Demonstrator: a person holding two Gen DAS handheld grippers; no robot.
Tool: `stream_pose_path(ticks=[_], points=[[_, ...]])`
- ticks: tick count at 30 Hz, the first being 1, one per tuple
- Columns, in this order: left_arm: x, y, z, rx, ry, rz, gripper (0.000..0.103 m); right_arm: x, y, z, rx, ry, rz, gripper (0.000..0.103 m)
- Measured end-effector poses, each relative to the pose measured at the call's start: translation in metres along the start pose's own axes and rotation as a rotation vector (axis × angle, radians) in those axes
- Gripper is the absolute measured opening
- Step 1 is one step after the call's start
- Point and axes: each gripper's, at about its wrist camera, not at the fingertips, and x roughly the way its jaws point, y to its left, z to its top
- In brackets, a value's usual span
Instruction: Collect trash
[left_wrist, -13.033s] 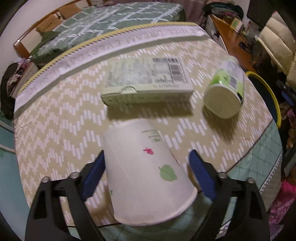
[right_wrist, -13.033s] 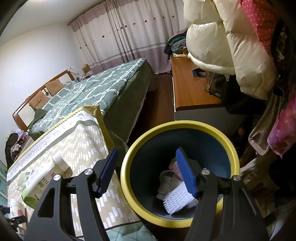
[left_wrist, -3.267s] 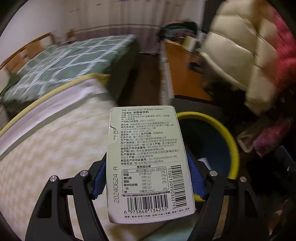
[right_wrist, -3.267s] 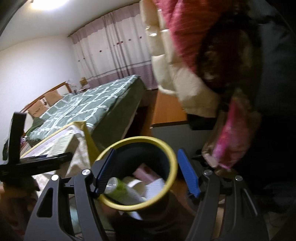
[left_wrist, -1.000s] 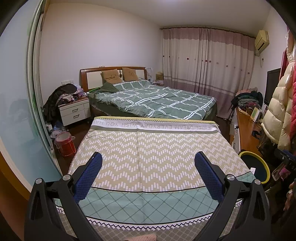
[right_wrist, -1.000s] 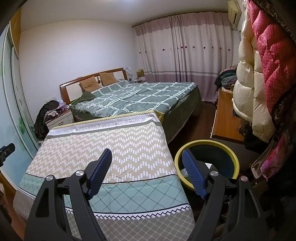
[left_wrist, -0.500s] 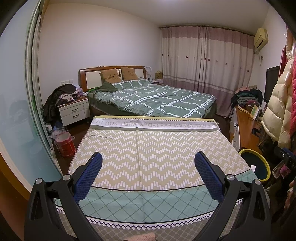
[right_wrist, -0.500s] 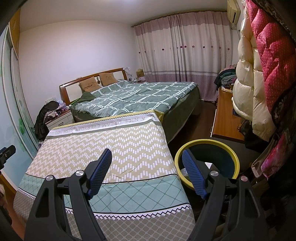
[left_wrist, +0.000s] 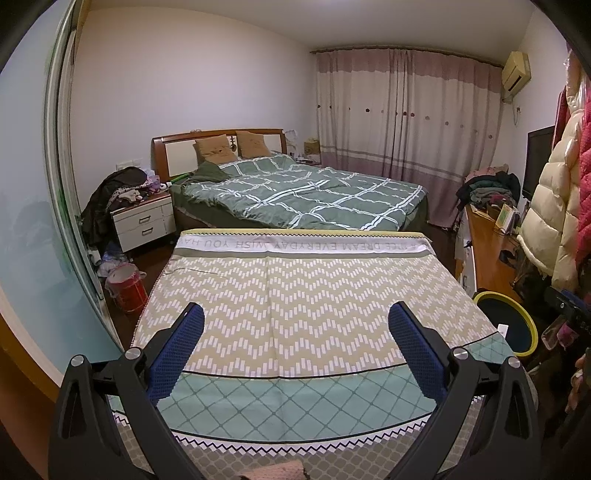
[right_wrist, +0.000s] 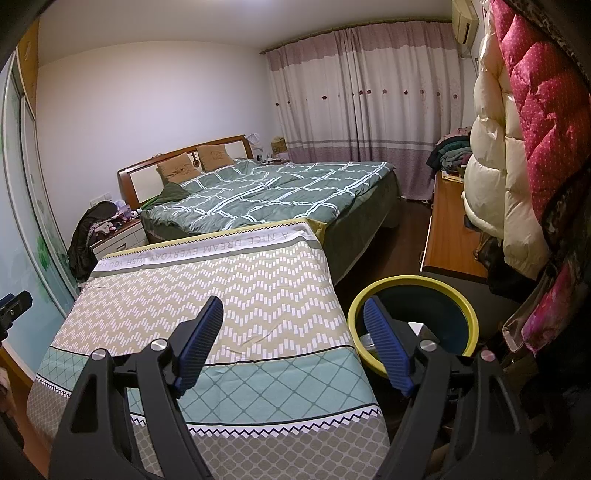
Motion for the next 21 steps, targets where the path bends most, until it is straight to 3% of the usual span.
stream_pose_path(ticks=[21], points=[[0.0012,0.0029,0.0003,-0.008,0.01,0.007,0.098,0.0001,-0.0001,0.0004,0.003,0.0,0.0,0.075]])
